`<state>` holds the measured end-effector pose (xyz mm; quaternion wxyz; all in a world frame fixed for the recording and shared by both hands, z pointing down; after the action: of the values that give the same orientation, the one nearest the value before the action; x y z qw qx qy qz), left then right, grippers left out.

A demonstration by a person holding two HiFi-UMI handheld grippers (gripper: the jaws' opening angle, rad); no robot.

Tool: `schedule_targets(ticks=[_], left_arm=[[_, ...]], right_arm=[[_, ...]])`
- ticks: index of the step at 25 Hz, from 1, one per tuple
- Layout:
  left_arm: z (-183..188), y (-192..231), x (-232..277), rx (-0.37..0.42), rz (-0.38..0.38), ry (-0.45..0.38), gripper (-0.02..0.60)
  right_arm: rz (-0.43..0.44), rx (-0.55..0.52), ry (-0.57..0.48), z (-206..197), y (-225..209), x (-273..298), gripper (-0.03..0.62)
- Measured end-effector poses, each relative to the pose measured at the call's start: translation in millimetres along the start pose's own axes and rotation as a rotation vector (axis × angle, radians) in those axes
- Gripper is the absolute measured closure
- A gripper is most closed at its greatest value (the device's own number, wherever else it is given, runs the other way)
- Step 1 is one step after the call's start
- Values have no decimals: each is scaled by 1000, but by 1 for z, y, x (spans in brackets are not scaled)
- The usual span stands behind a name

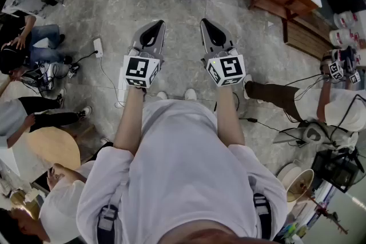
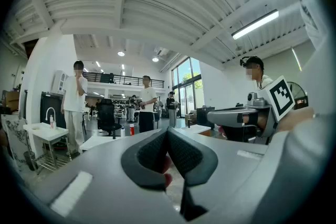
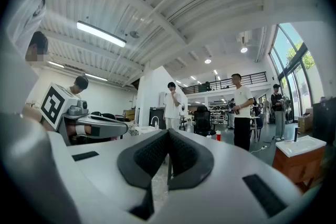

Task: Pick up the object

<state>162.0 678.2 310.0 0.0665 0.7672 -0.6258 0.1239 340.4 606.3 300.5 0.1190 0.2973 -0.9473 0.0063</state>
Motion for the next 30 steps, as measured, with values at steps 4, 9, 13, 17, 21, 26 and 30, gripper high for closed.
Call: schedule_targets(ticks=[4, 9, 13, 17, 21, 26, 30], left_arm=[[1, 1, 4, -2, -4, 1, 583], [0, 0, 7, -4, -3, 2, 582], [-3, -5, 12, -11, 2, 6, 582], [0, -9, 20, -21, 18, 11, 582], [-1, -11, 34, -32, 55, 12, 581], [-4, -15, 56, -33, 110, 25, 583], [-2, 1, 79, -52, 123, 32, 583]], right_arm=[[-3, 0, -1, 1, -3, 4, 597], [-2, -9, 2, -2, -4, 4, 597], [-2, -19, -7, -6, -7, 1, 594], [-8, 19, 10, -18, -24, -2, 594], [-5, 51, 40, -34, -51, 0, 594], [26, 51, 55, -45, -88, 12, 594], [29, 55, 50, -38, -105, 42, 594]])
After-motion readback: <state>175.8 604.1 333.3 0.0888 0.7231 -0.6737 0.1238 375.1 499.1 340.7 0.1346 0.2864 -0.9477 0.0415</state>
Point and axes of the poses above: the fingertips, and each gripper's own axes: x forward along the fingers, y to its left, z out of its top, the point moved 7 cm from there along -x, backward along the fingers, and after that the axes turned 14 degrees about y, right-handed, at the moved point
